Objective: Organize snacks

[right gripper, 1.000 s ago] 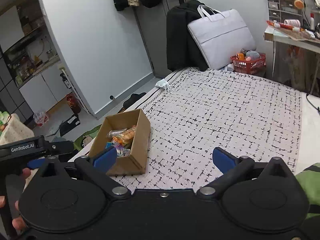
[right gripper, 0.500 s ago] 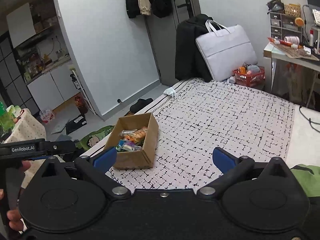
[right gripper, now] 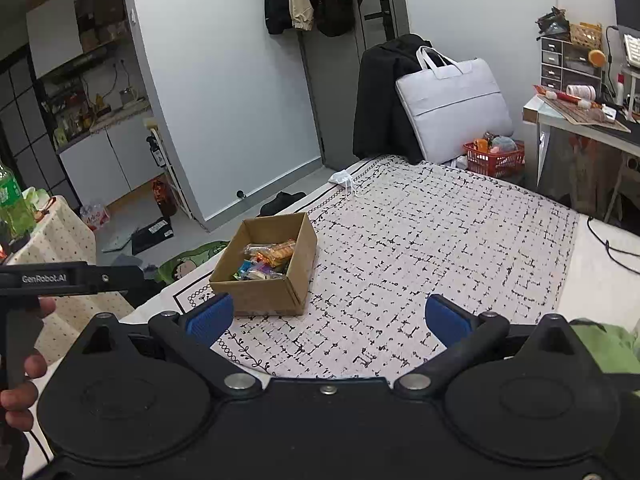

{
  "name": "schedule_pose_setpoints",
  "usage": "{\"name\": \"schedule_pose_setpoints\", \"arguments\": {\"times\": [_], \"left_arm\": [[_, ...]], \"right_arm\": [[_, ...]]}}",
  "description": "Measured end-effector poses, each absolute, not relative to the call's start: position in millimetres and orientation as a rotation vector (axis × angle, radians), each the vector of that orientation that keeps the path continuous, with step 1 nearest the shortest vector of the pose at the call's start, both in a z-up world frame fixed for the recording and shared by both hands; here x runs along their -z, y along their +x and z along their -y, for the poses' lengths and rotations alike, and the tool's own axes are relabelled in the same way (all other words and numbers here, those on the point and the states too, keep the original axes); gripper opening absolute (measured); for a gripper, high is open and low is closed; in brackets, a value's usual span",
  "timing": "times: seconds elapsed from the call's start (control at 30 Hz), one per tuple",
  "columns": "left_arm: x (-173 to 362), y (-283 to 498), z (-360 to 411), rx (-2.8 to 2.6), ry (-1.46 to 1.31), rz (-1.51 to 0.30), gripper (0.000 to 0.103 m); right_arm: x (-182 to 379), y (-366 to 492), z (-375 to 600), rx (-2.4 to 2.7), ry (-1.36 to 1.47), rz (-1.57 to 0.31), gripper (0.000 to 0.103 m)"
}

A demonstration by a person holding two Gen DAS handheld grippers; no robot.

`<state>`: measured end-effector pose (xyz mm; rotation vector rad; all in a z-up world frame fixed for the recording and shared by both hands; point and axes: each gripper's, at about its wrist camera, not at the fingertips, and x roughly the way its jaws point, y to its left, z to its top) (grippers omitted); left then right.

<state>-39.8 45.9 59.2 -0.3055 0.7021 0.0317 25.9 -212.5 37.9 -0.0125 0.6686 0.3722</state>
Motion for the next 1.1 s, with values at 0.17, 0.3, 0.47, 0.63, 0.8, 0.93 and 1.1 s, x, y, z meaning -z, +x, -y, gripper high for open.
{"name": "schedule_pose_setpoints", "arguments": {"times": [0.17, 0.3, 0.47, 0.63, 0.8, 0.93, 1.1], "left_arm": [[-59, -45, -42, -0.035, -0.267, -0.695, 0.103], [-59, -50, -43, -0.042, -0.253, -0.696, 0.103], [-56, -51, -46, -0.045, -0.220, -0.708, 0.103], [-56, -53, -47, -0.051, -0.209, -0.708, 0.103], [-56, -54, -46, -0.048, -0.205, -0.711, 0.103], [-55, -54, -43, -0.046, -0.197, -0.715, 0.103], [-56, -54, -38, -0.039, -0.186, -0.718, 0.103]], "right_arm": [[-37, 22, 217, -0.368, -0.004, -0.664, 0.103], [-34, 20, 217, -0.370, -0.008, -0.662, 0.103], [-32, 17, 216, -0.374, -0.006, -0.658, 0.103], [-31, 14, 216, -0.377, -0.010, -0.653, 0.103], [-30, 14, 218, -0.375, -0.008, -0.654, 0.103], [-29, 14, 221, -0.370, -0.003, -0.658, 0.103], [-28, 13, 221, -0.370, 0.000, -0.657, 0.103]]}}
